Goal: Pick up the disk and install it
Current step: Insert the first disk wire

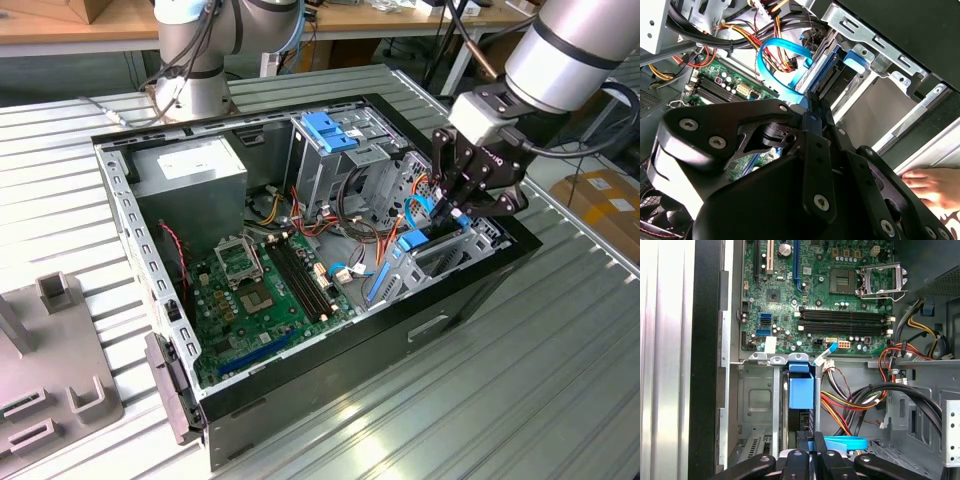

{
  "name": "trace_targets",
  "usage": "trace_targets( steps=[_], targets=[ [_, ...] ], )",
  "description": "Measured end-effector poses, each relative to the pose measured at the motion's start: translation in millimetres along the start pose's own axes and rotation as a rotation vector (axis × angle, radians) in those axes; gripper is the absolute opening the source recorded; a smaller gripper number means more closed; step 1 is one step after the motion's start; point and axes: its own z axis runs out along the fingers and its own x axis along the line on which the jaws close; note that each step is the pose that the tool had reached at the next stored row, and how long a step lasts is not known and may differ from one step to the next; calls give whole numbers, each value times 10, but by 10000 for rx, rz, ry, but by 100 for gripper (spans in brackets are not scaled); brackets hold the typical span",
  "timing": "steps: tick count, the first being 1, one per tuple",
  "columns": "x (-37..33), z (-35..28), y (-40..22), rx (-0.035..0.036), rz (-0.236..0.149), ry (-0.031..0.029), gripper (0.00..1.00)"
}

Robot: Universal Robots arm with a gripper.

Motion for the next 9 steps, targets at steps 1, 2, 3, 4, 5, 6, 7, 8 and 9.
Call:
trace_targets(
  steps=[1,2,3,4,5,6,7,8,9],
  targets=[
    [0,1,0,0,0,0,16],
    [0,6,0,0,0,-2,16],
    [1,9,0,0,0,-2,16],
    [1,10,0,0,0,0,16],
    [1,14,-1,0,0,-1,16],
    [1,15,-1,0,0,-1,16],
    [1,16,0,0,0,-1,16],
    [1,17,-1,0,0,-1,16],
    [1,22,-1,0,0,-2,16]
  ],
)
